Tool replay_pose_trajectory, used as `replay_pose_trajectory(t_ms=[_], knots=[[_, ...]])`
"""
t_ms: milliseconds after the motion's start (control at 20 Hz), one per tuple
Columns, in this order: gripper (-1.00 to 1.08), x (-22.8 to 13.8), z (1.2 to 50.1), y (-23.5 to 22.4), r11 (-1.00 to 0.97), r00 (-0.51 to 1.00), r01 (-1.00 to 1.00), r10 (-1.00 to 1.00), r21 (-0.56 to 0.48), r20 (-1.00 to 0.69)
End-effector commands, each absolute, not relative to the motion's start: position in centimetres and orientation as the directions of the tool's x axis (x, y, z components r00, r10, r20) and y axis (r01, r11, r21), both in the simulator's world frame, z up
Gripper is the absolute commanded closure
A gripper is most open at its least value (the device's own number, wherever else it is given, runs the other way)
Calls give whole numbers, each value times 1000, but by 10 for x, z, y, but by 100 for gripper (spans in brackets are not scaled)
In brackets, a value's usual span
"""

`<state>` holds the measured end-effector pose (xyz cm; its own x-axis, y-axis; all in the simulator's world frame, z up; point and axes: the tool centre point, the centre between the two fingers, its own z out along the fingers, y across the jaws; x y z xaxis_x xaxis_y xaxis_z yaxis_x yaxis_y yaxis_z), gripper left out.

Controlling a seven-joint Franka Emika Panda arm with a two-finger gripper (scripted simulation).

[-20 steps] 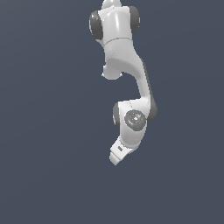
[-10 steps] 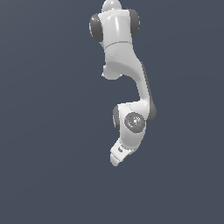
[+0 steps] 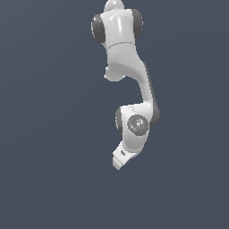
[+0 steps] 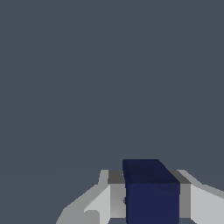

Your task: Pick up the object and move it to a goal position.

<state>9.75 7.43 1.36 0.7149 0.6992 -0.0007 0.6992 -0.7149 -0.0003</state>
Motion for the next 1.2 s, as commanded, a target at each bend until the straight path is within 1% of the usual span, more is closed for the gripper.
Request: replay_pose_trajectory(t_ms=[0,300,550,1150], knots=[[108,97,16,74,-715,715,699,699,0,0],[108,90,32,75,-715,715,699,699,0,0],[108,79,57,76,-715,715,699,699,1,-1],[108,37,158,82,-715,715,699,699,2,-2]])
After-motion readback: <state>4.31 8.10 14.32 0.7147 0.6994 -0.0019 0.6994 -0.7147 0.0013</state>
